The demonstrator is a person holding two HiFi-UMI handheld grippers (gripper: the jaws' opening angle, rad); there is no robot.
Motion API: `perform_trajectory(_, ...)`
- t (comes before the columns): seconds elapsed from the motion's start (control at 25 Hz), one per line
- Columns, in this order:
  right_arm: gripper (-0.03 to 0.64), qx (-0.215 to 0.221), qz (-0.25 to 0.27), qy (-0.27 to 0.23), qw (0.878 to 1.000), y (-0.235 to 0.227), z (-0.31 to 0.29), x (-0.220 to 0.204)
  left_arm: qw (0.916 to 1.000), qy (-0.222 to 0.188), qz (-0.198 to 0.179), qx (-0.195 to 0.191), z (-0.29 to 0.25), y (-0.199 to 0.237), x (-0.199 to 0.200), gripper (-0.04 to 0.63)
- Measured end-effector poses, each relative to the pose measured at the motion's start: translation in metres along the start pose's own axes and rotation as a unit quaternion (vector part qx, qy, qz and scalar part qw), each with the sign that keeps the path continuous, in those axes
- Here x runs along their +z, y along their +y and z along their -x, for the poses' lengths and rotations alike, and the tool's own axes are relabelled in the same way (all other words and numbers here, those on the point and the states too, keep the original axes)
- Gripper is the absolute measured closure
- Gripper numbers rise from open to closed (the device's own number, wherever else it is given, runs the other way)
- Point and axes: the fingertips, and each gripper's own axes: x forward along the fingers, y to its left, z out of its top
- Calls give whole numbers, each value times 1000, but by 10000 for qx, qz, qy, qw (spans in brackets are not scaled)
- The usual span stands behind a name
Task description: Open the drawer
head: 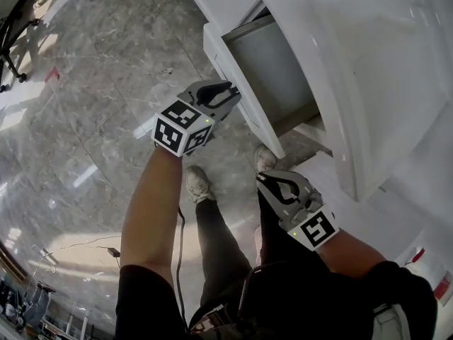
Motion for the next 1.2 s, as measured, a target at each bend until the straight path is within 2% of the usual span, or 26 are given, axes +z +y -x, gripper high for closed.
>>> perform_trajectory(0.48, 620, -122, 167, -309, 9993, 14, 17, 49, 9997, 80, 71, 211, 42, 1, -20, 472)
perform_trajectory(1.2, 620, -189, 469, -551, 9972, 34, 21, 89, 9990, 168, 46, 416, 82, 5, -39, 472)
